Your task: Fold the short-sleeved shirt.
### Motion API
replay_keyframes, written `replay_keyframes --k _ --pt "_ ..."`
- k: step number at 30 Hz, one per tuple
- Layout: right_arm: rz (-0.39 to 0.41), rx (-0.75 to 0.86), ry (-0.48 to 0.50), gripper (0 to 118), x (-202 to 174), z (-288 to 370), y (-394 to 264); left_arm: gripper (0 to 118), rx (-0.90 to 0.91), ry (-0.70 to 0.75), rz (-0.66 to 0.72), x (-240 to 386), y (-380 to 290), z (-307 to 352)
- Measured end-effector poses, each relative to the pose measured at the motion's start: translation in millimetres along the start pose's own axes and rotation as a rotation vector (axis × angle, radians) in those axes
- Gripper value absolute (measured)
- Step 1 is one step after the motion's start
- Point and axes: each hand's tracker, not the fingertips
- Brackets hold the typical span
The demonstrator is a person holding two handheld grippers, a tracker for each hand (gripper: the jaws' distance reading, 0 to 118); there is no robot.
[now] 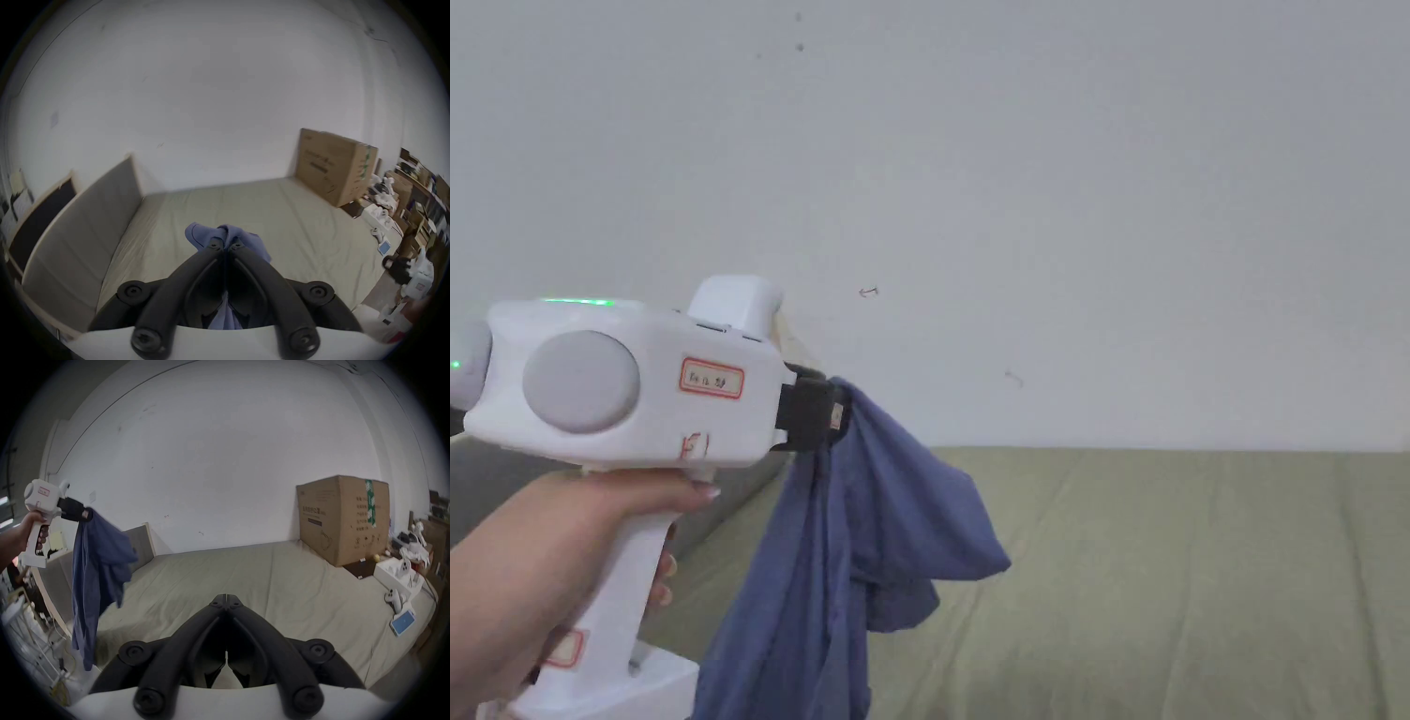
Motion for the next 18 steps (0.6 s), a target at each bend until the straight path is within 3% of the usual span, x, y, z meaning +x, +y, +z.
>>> replay_keyframes --k 5,8,15,17,18 --pt "-0.072 -0.005 -0.061 0 32 10 3 0 -0.045 -0.293 0.026 95 22 -39" --pt "-0.087 0.007 -0.103 0 50 13 1 0 -0.118 -0.418 0.041 149 -2 -89" --pt "-0.100 -0.036 -0.158 0 78 9 -17 0 -0.582 -0.393 0.033 218 -172 -244" --pt "-0.093 -0.076 -0.165 0 82 6 -25 12 -0.671 -0.319 0.040 215 -216 -264" --pt "-0.092 -0.096 -0.164 0 83 3 -30 48 -0.693 -0.303 0.081 209 -233 -269"
